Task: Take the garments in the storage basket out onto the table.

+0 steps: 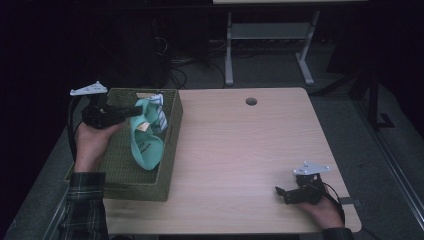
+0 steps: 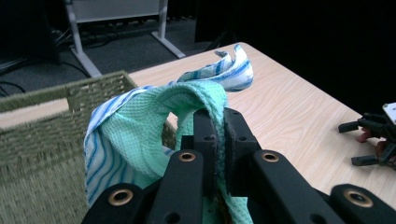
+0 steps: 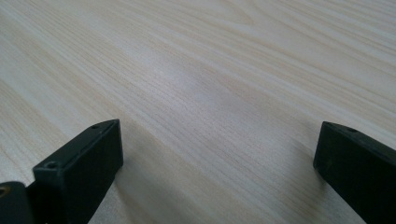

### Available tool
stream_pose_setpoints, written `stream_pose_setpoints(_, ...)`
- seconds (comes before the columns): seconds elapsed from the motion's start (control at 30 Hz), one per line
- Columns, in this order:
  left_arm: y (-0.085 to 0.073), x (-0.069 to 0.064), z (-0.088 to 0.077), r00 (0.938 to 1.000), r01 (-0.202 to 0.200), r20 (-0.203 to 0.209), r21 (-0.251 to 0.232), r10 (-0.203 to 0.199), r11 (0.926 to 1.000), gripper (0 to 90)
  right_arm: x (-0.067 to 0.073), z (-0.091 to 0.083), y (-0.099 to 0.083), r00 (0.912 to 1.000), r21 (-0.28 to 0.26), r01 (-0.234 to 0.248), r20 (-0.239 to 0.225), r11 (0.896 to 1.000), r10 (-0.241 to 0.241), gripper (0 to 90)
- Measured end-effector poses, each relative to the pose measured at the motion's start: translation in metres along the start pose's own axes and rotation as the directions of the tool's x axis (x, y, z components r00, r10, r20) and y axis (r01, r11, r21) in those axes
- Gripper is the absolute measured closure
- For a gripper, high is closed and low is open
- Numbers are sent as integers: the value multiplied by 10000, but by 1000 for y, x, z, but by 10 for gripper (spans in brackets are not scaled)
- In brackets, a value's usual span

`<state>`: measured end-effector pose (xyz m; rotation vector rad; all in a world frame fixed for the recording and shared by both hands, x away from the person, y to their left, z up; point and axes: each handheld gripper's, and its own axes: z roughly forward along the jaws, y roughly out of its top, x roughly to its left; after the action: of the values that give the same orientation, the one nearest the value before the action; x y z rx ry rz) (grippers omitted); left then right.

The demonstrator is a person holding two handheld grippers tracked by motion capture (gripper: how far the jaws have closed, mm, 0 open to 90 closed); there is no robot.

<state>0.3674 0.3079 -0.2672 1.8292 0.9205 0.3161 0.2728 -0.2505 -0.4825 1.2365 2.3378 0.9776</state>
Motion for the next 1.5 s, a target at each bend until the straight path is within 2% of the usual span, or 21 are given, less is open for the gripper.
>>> stream_pose_setpoints(0.23, 22, -8, -5, 9994, -283, 178, -251, 287, 9993, 851, 0, 0, 0, 10000, -13, -34, 13, 10000, 34, 9)
stream_pose_setpoints(0.47, 37, -15, -8, 9979, -467, 431, -511, 489, 9976, 851, 0, 0, 0, 10000, 6, -55, 46, 10000, 55, 9)
stream_pose_setpoints(0.6, 47, -22, -6, 9948, -577, 796, -694, 632, 9959, 851, 0, 0, 0, 10000, 8, -55, 49, 10000, 55, 9)
stream_pose_setpoints(0.8, 56, -30, -1, 9909, -672, 1106, -837, 763, 9942, 851, 0, 0, 0, 9999, -4, -81, 66, 10000, 81, 10)
stream_pose_setpoints(0.87, 59, -36, 5, 9872, -712, 1366, -875, 828, 9936, 851, 0, 0, 0, 9999, -6, -92, 73, 10000, 92, 10)
stream_pose_setpoints(0.93, 59, -39, 7, 9860, -732, 1430, -877, 853, 9935, 851, 0, 0, 0, 9999, -5, -89, 74, 10000, 89, 9)
stream_pose_setpoints(1.0, 61, -45, 14, 9815, -796, 1667, -924, 942, 9925, 851, 0, 0, 0, 9999, -3, -92, 73, 10000, 92, 9)
stream_pose_setpoints(1.1, 62, -50, 19, 9787, -790, 1816, -962, 955, 9922, 851, 0, 0, 0, 9999, -7, -93, 70, 10000, 93, 10)
stream_pose_setpoints(1.17, 63, -56, 25, 9738, -839, 2025, -1017, 1032, 9913, 851, 0, 0, 0, 9999, -5, -93, 71, 10000, 93, 9)
stream_pose_setpoints(1.37, 64, -68, 38, 9671, -909, 2279, -1039, 1126, 9904, 851, 0, 0, 0, 9999, -27, -97, 68, 9999, 97, 9)
stream_pose_setpoints(1.5, 64, -79, 52, 9580, -1003, 2588, -1012, 1235, 9898, 851, 0, 0, 0, 9999, -5, -83, 70, 10000, 83, 10)
